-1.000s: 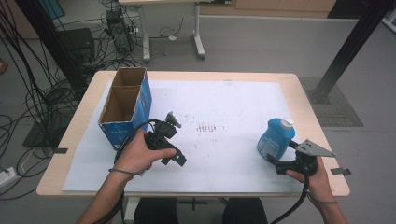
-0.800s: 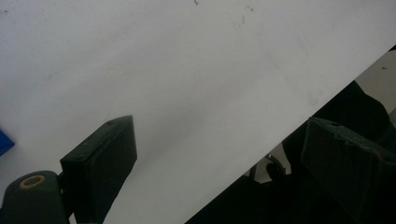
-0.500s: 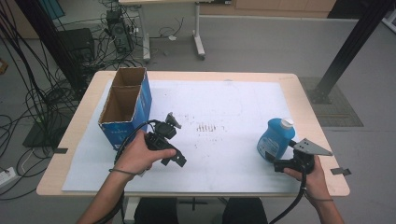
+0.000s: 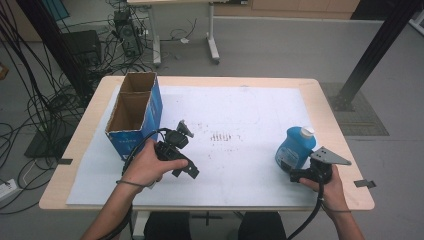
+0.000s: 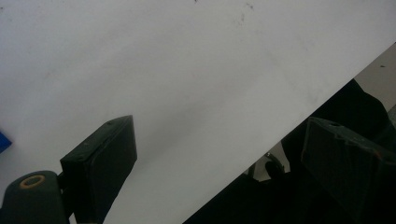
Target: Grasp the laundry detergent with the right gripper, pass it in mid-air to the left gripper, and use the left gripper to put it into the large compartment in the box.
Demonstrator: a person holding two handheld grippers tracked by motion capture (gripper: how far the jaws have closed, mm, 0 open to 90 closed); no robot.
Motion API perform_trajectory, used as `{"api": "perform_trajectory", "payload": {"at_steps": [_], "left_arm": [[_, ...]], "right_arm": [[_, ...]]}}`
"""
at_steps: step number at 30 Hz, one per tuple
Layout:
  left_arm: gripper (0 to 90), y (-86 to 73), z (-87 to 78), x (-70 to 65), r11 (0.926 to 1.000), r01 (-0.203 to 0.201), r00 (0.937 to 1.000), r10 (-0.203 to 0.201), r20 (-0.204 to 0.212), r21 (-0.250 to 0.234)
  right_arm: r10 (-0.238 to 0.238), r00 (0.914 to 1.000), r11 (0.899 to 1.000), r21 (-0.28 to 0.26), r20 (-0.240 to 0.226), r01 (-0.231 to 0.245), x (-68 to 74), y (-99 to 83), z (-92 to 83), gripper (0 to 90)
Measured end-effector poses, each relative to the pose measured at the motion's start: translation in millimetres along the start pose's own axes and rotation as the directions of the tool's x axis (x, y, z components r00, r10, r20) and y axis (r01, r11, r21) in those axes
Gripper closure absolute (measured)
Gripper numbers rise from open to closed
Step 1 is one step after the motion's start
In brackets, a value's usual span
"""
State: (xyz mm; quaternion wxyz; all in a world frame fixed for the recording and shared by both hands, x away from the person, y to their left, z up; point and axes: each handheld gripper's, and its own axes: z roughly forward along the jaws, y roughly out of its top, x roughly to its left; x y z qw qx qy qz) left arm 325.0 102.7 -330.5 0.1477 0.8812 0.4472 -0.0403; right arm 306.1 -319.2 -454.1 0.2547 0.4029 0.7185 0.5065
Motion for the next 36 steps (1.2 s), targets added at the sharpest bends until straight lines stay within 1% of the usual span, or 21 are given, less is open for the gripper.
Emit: {"api": "perform_trajectory", "payload": {"at_steps": [11, 19, 36], "left_arm": [[10.7, -2.3, -0.7, 1.4, 1.0000, 0.002, 1.0000, -0.002, 0.001, -0.001], [10.6, -3.2, -0.7, 2.0, 1.0000, 0.007, 1.0000, -0.007, 0.003, -0.004], [10.7, -2.2, 0.8, 0.8, 1.0000, 0.003, 1.0000, -0.003, 0.005, -0.001]], "right_arm": [[-0.002, 1.0000, 1.000, -0.006, -0.005, 0.002, 3.3, 1.5, 5.0, 1.0], [0.000, 1.0000, 1.000, -0.006, -0.004, 0.000, 2.4, 1.3, 5.1, 1.0], [0.003, 1.0000, 1.000, -0.009, 0.000, -0.003, 1.6, 0.7, 4.3, 1.0]]}}
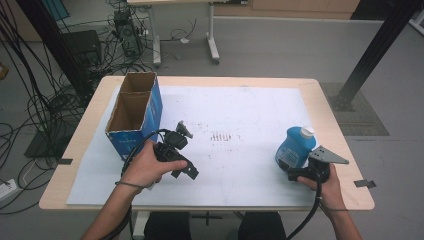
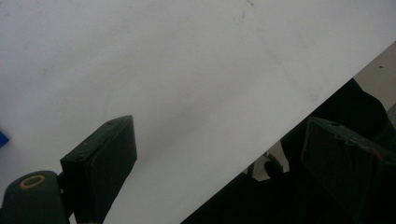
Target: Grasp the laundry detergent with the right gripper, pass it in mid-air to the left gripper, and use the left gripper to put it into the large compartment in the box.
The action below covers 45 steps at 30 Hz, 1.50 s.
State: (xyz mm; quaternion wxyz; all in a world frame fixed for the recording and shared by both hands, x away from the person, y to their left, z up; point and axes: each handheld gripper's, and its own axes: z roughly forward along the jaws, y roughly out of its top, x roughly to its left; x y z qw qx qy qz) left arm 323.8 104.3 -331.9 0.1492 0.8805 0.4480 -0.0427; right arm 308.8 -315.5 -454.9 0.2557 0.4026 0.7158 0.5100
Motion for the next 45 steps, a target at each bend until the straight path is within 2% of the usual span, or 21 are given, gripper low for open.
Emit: {"api": "perform_trajectory", "payload": {"at_steps": [45], "left_arm": [[10.6, 0.7, -1.5, -1.6, 1.0000, -0.001, 1.0000, 0.001, 0.002, -0.003]], "right_arm": [[0.008, 1.0000, 1.000, -0.009, -0.001, -0.008, 1.1, 1.6, -1.8, 1.1]]}}
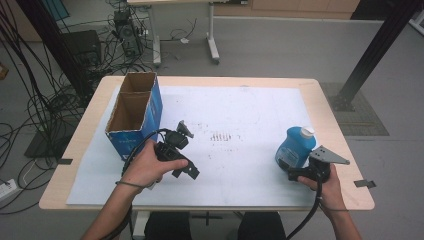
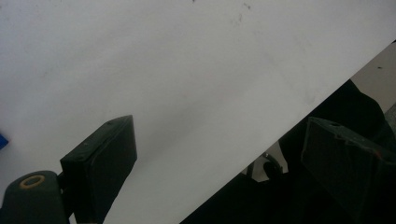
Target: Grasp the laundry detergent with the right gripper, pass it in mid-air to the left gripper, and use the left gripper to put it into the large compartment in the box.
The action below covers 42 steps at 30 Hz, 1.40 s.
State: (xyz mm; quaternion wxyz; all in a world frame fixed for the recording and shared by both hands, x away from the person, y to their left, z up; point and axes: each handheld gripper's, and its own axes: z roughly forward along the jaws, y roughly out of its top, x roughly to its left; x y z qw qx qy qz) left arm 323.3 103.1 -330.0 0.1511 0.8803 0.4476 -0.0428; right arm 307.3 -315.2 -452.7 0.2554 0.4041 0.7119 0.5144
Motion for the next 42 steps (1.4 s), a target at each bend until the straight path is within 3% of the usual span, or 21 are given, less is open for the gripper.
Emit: {"api": "perform_trajectory", "payload": {"at_steps": [25, 42], "left_arm": [[10.6, -1.4, -0.3, -0.8, 1.0000, 0.002, 1.0000, -0.002, -0.004, 0.003], [10.5, 0.1, -0.5, -0.9, 1.0000, 0.003, 1.0000, -0.003, -0.004, 0.004]], "right_arm": [[0.011, 0.9999, 1.000, -0.003, 0.007, -0.011, 0.2, 0.4, 0.7, 1.9], [0.031, 0.9995, 0.999, -0.008, 0.012, -0.031, 1.2, -3.0, 2.5, 24.0]]}}
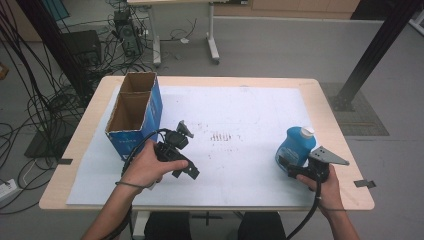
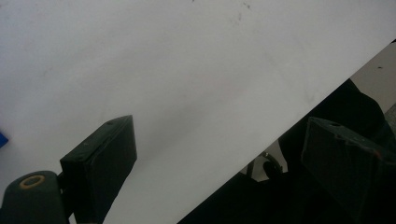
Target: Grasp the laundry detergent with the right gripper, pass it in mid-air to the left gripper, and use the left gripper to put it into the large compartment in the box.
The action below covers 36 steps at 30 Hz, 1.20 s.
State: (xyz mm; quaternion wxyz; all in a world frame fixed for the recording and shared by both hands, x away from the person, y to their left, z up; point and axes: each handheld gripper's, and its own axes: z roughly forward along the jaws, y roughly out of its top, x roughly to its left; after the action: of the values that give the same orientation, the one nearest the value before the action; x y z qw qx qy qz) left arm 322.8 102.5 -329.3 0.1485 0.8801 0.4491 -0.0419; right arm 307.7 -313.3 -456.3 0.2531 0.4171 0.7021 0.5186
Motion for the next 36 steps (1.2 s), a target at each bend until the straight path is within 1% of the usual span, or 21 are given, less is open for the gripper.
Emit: {"api": "perform_trajectory", "payload": {"at_steps": [3, 7, 9, 14, 31, 33, 36], "left_arm": [[10.5, -0.1, 0.4, 0.1, 1.0000, 0.001, 1.0000, -0.001, -0.001, 0.001], [10.5, 0.0, 0.8, 0.2, 1.0000, 0.003, 1.0000, -0.003, -0.001, 0.000], [10.5, 0.2, 1.0, 0.3, 1.0000, 0.005, 1.0000, -0.005, -0.003, 0.000], [10.5, 0.6, 1.2, 0.1, 1.0000, 0.002, 1.0000, -0.002, -0.001, -0.001], [10.6, 1.3, 2.7, 0.1, 1.0000, 0.007, 1.0000, -0.007, -0.003, 0.006], [10.4, 1.5, 0.8, -1.0, 1.0000, 0.001, 1.0000, -0.001, -0.003, 0.005], [10.5, 1.8, -0.4, 0.0, 1.0000, 0.005, 1.0000, -0.005, -0.005, 0.003]], "right_arm": [[-0.005, 1.0000, 1.000, -0.001, 0.007, 0.005, 0.3, -0.2, 0.7, 25.5], [-0.003, 1.0000, 1.000, -0.007, 0.006, 0.003, 0.9, -0.1, 1.5, 30.9], [-0.002, 1.0000, 1.000, -0.011, 0.004, 0.002, 1.4, 0.0, 1.8, 31.8], [-0.014, 0.9999, 1.000, -0.014, 0.007, 0.014, 2.2, 0.3, 2.5, 37.8], [-0.030, 0.9994, 0.999, -0.014, 0.015, 0.031, 3.0, 0.3, 2.0, 39.8], [-0.032, 0.9994, 0.999, -0.014, 0.013, 0.032, 2.7, 0.5, 2.2, 39.8], [-0.031, 0.9994, 0.999, -0.013, 0.013, 0.031, 2.6, 0.6, 2.3, 39.8]]}}
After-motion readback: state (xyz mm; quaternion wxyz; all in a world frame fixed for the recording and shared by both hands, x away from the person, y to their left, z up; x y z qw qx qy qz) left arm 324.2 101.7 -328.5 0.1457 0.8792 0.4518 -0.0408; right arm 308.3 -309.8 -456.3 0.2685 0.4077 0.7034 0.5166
